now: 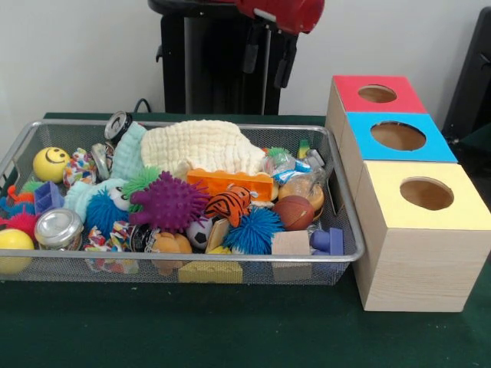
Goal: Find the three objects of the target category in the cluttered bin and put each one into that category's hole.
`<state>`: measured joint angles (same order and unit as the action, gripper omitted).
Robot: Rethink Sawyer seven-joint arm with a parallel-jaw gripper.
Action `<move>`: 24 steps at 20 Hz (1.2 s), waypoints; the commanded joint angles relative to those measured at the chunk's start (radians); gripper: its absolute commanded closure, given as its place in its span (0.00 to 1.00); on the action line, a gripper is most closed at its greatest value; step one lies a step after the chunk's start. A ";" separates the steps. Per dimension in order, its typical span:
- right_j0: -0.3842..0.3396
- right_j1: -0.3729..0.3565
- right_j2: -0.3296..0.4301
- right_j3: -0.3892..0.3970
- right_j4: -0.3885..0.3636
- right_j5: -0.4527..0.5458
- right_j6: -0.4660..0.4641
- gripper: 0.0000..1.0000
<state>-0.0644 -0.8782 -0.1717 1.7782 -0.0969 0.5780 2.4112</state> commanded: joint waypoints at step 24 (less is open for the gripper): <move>-0.165 0.218 0.171 0.168 0.196 -0.229 0.136 0.00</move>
<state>-0.2007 -0.7269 -0.1668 1.8476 0.0473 0.4319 2.4688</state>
